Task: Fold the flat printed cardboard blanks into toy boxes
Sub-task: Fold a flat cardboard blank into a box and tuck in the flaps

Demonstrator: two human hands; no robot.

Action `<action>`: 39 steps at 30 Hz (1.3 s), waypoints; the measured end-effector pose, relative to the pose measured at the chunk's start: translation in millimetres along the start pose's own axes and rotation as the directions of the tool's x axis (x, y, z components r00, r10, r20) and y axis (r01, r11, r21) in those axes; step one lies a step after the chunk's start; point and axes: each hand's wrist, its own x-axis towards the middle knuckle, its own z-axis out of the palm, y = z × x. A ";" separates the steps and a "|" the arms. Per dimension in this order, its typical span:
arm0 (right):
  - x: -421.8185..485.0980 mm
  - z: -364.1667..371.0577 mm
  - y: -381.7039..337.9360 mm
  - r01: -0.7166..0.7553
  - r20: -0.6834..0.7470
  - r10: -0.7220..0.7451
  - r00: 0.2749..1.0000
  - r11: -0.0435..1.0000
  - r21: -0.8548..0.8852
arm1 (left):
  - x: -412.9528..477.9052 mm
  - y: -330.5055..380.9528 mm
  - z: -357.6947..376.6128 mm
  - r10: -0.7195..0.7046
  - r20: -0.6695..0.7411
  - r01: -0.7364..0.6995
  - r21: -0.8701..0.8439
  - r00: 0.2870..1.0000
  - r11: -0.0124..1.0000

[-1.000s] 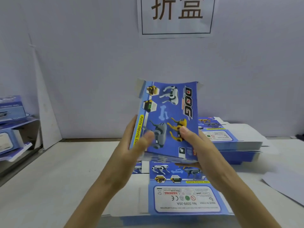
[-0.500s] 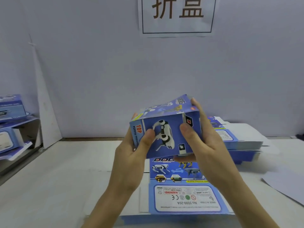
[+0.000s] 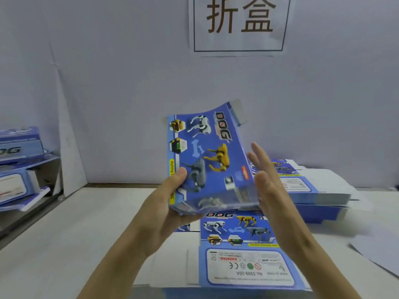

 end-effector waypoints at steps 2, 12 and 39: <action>2.0 -0.8 5.6 -0.066 -0.004 0.067 0.998 0.997 0.035 | 0.5 -3.3 3.0 0.136 -0.023 -0.133 0.097 0.990 0.986; 14.3 24.8 32.3 -0.060 0.048 0.052 0.997 0.984 0.168 | -1.3 27.7 -53.2 0.039 0.108 -0.080 0.407 0.993 0.910; -3.0 28.1 111.3 -0.001 0.254 0.449 0.857 0.493 -0.870 | 78.1 -85.9 -57.1 -0.245 0.114 -0.093 0.991 0.963 0.095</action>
